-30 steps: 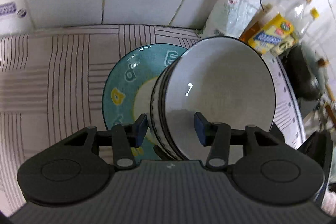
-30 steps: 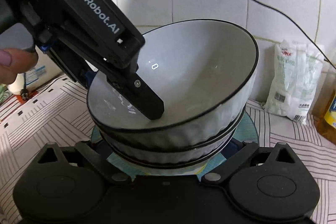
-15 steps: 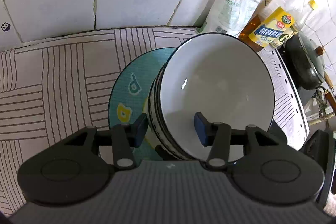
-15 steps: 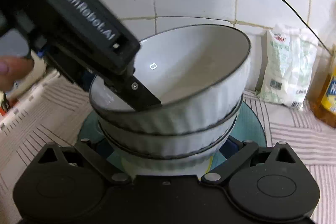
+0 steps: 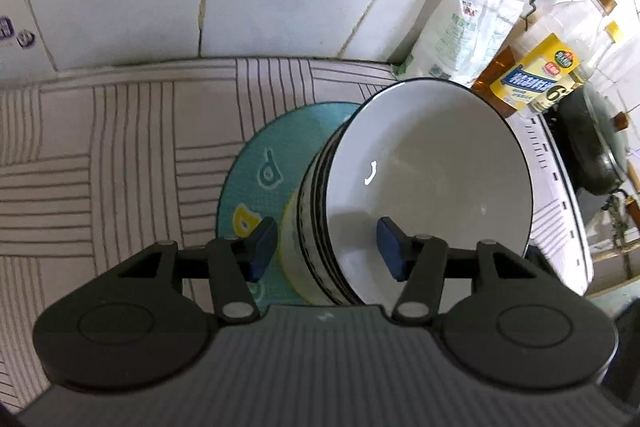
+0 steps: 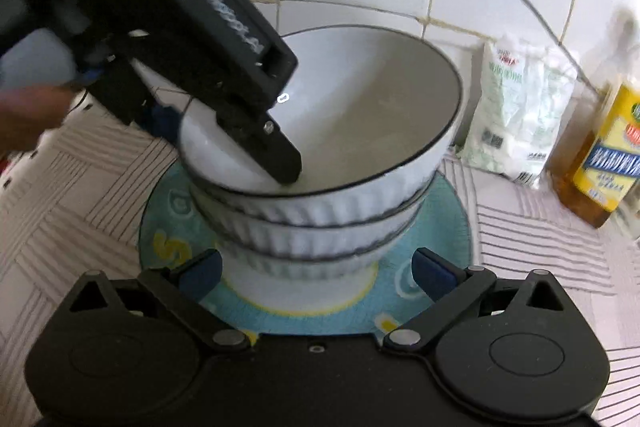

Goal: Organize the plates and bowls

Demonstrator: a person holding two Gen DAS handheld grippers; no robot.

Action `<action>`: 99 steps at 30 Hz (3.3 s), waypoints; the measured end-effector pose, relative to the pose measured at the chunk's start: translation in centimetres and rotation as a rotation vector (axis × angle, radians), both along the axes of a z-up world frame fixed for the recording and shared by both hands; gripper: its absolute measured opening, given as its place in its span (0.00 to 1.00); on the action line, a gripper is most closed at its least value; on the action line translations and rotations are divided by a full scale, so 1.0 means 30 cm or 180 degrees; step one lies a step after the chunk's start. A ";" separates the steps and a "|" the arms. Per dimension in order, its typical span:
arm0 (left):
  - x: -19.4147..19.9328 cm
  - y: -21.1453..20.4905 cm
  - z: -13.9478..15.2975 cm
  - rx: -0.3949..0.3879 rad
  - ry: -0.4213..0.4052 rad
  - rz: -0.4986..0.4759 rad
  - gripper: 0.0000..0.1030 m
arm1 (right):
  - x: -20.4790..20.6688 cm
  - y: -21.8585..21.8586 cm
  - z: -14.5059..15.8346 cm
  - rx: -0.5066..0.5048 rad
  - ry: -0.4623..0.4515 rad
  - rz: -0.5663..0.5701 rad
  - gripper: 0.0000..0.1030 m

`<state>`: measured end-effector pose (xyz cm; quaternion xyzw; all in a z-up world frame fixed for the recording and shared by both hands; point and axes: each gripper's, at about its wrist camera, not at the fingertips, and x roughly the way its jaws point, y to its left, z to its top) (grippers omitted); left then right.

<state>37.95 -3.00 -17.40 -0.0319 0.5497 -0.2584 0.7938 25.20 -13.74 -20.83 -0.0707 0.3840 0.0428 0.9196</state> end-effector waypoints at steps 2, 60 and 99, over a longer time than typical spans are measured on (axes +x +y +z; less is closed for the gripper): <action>-0.010 -0.004 0.012 0.0017 -0.0032 -0.0004 0.52 | -0.025 -0.010 0.023 0.0004 0.0002 -0.0036 0.99; -0.829 0.072 0.609 0.0793 -0.0959 0.0969 0.96 | -0.557 -0.375 0.701 0.0193 -0.0060 -0.0701 1.00; -1.045 0.135 0.609 0.0992 -0.1494 0.1232 0.96 | -0.787 -0.261 0.696 0.0259 -0.0450 -0.0679 1.00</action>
